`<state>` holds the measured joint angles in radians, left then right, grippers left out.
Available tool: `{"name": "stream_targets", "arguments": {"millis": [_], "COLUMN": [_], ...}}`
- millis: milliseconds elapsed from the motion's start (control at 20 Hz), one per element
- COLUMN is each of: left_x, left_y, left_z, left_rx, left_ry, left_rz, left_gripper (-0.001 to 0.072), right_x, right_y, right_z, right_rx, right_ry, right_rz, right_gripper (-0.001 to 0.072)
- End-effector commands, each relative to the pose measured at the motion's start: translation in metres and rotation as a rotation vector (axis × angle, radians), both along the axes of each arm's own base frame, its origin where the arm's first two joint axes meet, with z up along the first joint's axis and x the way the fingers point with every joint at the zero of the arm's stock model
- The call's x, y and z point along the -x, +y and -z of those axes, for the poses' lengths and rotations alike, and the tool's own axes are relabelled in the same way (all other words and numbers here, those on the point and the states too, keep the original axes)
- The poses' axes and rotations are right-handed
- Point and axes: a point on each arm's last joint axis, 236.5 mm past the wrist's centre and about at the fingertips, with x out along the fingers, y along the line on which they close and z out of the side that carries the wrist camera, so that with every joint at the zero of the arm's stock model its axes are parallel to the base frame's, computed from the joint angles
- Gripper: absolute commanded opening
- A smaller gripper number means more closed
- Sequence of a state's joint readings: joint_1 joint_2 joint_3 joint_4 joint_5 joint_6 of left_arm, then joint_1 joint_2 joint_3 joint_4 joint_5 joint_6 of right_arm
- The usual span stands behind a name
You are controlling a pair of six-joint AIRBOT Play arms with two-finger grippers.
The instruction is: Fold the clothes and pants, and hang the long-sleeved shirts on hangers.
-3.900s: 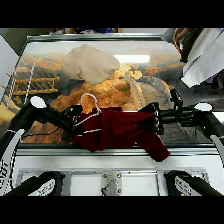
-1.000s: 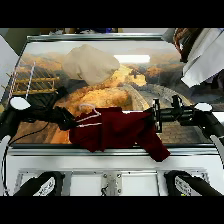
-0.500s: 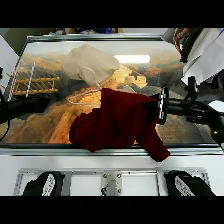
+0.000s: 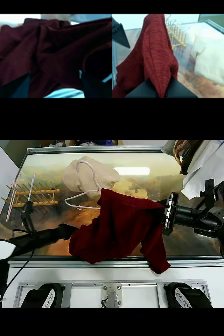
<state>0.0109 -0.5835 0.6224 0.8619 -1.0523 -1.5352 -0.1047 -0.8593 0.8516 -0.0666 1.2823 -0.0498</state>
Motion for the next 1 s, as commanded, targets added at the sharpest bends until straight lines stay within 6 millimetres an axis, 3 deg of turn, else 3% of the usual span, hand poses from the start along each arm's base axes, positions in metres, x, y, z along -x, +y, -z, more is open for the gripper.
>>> {"name": "stream_targets", "arguments": {"millis": [0,150,450,700,800,950], "left_x": [0.008,0.018,0.018,0.011,0.007,-0.011], "left_y": [-0.043,-0.072,-0.108,-0.110,-0.097,-0.057], "left_z": [0.002,-0.004,0.029,0.047,0.054,0.049], "left_rx": [0.106,0.138,0.100,0.052,0.019,0.011], "left_ry": [0.027,0.020,0.147,0.188,0.199,0.193], "left_rz": [-0.005,0.055,0.136,0.161,0.141,0.035], "left_gripper": [0.0661,0.0661,0.0658,0.0028,0.0027,0.0027], "right_x": [0.001,0.002,0.002,0.003,0.009,0.019], "right_y": [0.000,0.000,0.000,0.000,0.001,0.002], "right_z": [-0.002,-0.002,-0.002,-0.004,-0.010,-0.021], "right_rx": [-0.004,-0.013,-0.015,-0.039,-0.049,-0.083], "right_ry": [0.005,0.026,0.032,0.085,0.090,0.138], "right_rz": [0.002,0.002,0.002,0.007,0.008,0.016], "right_gripper": [0.0025,0.0025,0.0025,0.0025,0.0025,0.0024]}}
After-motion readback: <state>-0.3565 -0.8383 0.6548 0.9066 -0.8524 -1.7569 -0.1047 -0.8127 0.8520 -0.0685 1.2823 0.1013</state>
